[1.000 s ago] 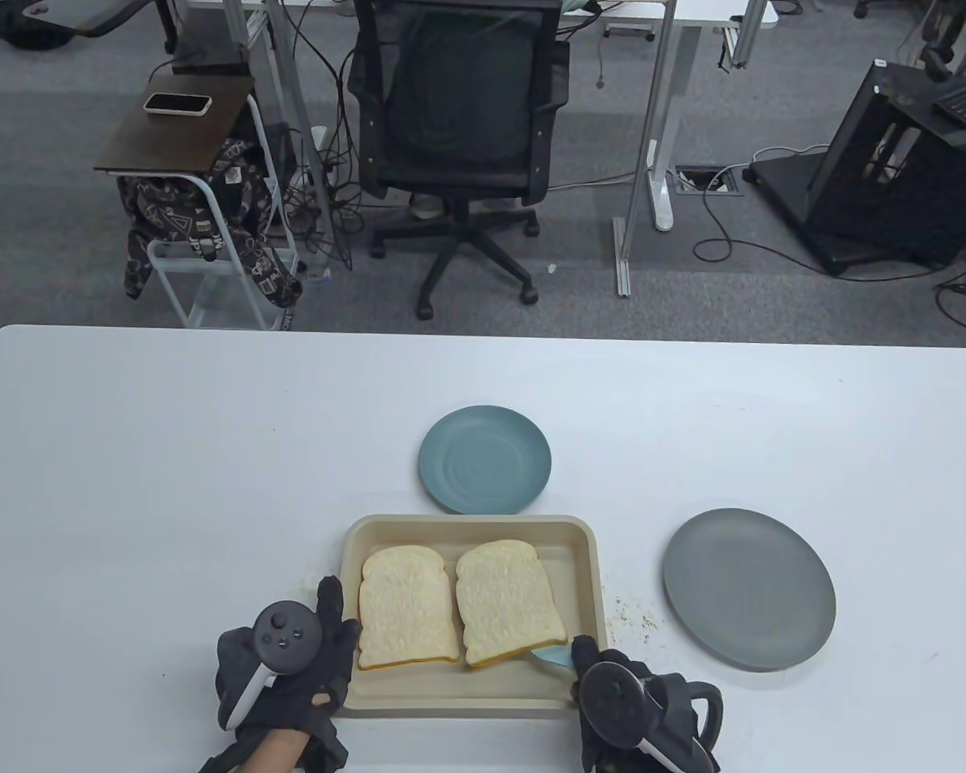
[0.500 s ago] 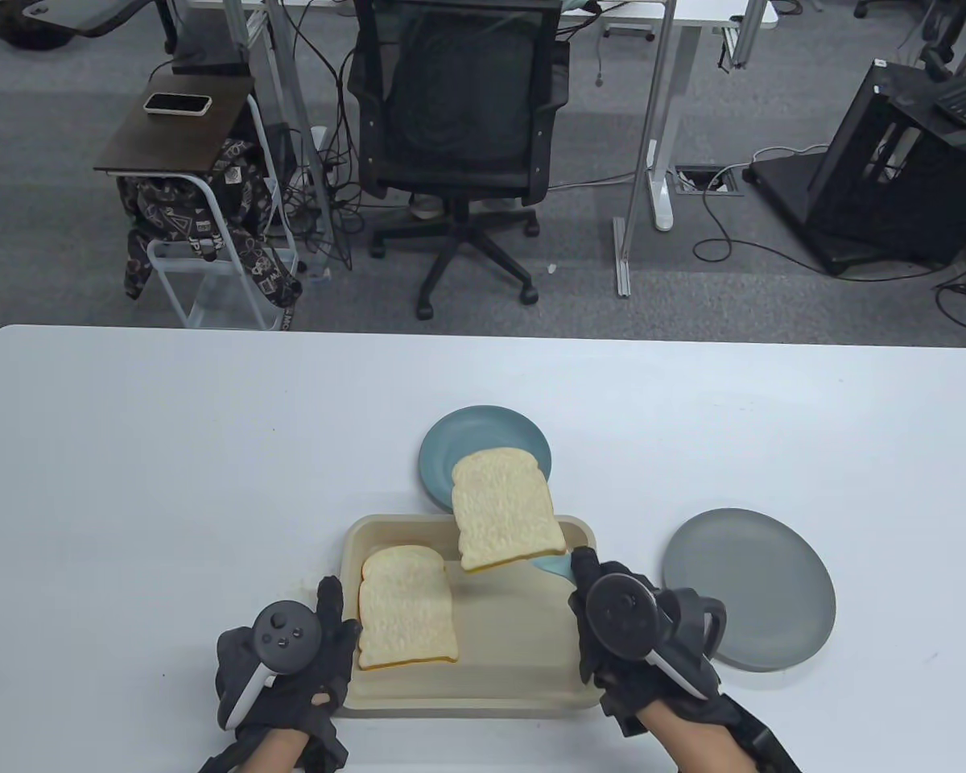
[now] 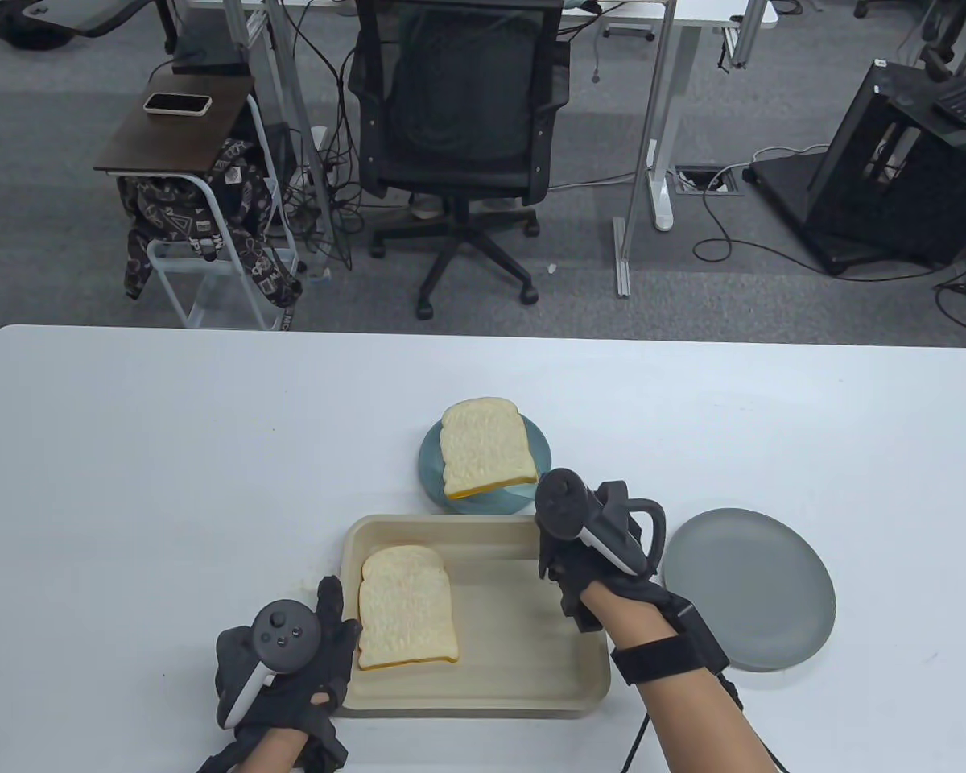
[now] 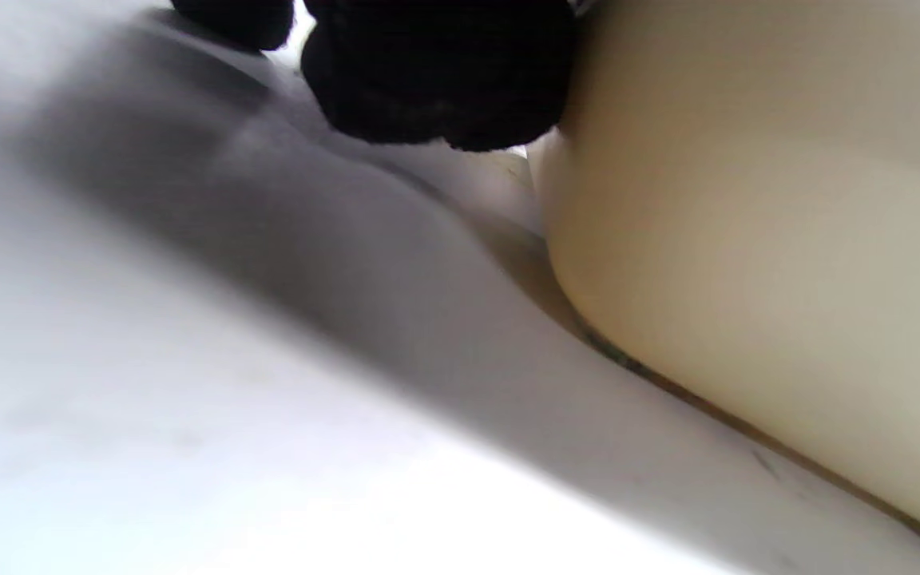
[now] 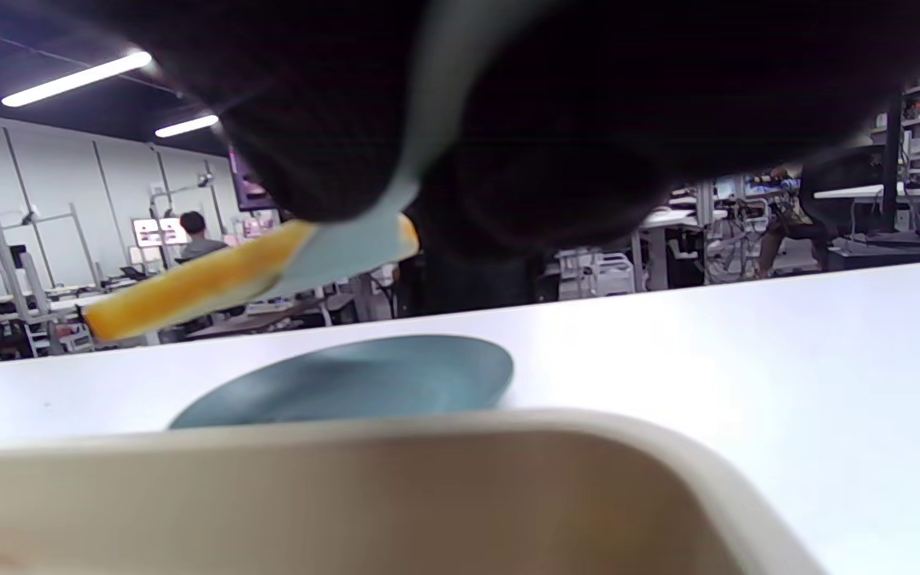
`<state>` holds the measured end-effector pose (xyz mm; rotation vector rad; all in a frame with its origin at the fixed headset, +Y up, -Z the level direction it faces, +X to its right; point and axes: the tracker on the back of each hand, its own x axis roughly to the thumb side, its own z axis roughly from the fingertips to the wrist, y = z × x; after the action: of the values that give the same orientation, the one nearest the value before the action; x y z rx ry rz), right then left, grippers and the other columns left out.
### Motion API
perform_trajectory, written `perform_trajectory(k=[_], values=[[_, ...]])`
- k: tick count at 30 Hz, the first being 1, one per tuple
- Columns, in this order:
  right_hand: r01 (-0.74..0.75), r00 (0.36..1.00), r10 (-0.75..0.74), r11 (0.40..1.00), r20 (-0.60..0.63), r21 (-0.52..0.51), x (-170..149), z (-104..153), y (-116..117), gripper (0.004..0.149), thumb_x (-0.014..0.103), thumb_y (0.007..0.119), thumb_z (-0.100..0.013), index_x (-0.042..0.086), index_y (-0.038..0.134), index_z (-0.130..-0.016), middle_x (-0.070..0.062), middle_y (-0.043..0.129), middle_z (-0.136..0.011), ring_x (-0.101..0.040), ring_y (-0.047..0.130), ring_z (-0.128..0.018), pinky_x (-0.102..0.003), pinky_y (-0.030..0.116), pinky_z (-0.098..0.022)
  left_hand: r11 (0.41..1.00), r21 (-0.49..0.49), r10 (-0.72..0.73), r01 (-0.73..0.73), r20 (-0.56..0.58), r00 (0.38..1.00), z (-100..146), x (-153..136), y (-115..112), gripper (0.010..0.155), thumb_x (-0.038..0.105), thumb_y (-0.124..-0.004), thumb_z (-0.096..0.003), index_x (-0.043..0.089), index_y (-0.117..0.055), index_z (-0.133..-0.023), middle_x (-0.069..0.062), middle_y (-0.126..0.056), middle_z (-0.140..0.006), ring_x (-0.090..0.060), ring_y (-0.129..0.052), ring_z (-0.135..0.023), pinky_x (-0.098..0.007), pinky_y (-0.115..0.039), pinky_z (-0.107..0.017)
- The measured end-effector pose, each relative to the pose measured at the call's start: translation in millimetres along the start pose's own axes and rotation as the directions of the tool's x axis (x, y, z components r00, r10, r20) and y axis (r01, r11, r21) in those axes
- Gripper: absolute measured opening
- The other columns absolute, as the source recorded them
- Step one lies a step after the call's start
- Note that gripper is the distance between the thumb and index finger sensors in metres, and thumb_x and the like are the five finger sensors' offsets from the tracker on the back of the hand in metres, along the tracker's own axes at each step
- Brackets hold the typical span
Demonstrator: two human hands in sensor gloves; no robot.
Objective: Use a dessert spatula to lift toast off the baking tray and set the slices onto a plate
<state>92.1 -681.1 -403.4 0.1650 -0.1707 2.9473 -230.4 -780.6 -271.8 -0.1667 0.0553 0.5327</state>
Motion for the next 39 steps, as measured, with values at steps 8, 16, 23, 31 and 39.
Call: perform_trajectory(k=[8,16,23,31,39], values=[[-0.06,0.997,0.063,0.995,-0.035,0.077,3.8,-30.2,20.5,0.051,0.028,0.088,-0.039,0.008,0.084,-0.086,-0.02,0.099,-0.066,-0.029,0.103,-0.031,-0.035,0.095,-0.008,1.0,-0.001,0.003,-0.003,0.0,1.0,-0.1,-0.2,0.0,0.065,0.043,-0.069,-0.0591,0.014,-0.043,-0.111,0.003,-0.089,-0.071,-0.019,-0.093,-0.047,-0.066,-0.052,-0.075],[-0.181,0.982,0.189,0.967,-0.03,0.177,15.1,-44.4,15.3,0.051,0.027,0.089,-0.038,0.007,0.085,-0.085,-0.021,0.099,-0.065,-0.03,0.103,-0.03,-0.037,0.095,-0.007,1.0,-0.002,0.004,-0.004,-0.001,1.0,-0.2,-0.4,0.0,0.065,0.043,-0.069,-0.0591,0.015,-0.043,-0.111,0.003,-0.089,-0.071,-0.019,-0.093,-0.048,-0.066,-0.052,-0.075],[-0.331,0.938,0.346,0.904,-0.007,0.271,36.3,-55.9,1.1,0.051,0.027,0.09,-0.038,0.009,0.085,-0.086,-0.02,0.098,-0.067,-0.031,0.103,-0.033,-0.038,0.095,-0.01,1.0,-0.003,0.005,-0.005,-0.001,1.0,-0.3,-0.6,0.0,0.065,0.044,-0.069,-0.0592,0.015,-0.043,-0.111,0.003,-0.089,-0.071,-0.019,-0.093,-0.047,-0.066,-0.052,-0.075],[-0.414,0.895,0.446,0.832,0.0,0.368,50.1,-59.5,-15.8,0.052,0.026,0.091,-0.038,0.009,0.085,-0.087,-0.021,0.098,-0.069,-0.033,0.102,-0.036,-0.041,0.095,-0.013,1.0,-0.005,0.009,-0.009,-0.002,1.0,-0.2,-1.0,0.1,0.065,0.044,-0.069,-0.0591,0.015,-0.042,-0.111,0.003,-0.089,-0.071,-0.019,-0.093,-0.048,-0.066,-0.051,-0.075],[-0.458,0.865,0.502,0.792,-0.002,0.404,37.2,-46.0,-32.2,0.052,0.025,0.092,-0.037,0.009,0.085,-0.086,-0.021,0.098,-0.069,-0.033,0.102,-0.036,-0.041,0.094,-0.013,1.0,-0.007,0.009,-0.009,-0.003,1.0,-0.2,-1.1,0.1,0.065,0.044,-0.068,-0.0593,0.015,-0.042,-0.111,0.003,-0.089,-0.071,-0.019,-0.093,-0.048,-0.066,-0.051,-0.075]])
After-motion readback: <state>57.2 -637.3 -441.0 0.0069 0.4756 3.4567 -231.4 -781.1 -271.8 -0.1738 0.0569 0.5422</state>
